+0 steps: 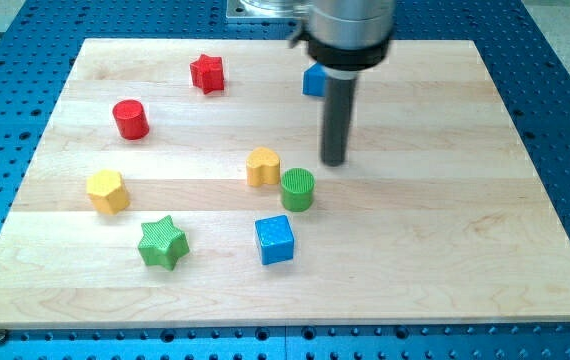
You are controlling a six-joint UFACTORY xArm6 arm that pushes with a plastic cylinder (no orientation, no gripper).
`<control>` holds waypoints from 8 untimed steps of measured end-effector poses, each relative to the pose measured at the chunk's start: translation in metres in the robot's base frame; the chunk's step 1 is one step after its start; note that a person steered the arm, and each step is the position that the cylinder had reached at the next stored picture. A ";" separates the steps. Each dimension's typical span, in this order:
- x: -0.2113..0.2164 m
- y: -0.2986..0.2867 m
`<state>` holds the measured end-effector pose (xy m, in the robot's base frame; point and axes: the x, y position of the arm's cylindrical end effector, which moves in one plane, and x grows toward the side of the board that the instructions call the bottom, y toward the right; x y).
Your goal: Move the green circle close to the yellow heart
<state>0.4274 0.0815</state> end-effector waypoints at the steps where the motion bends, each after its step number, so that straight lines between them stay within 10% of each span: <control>1: 0.033 0.041; 8: 0.042 0.084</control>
<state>0.4691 0.1658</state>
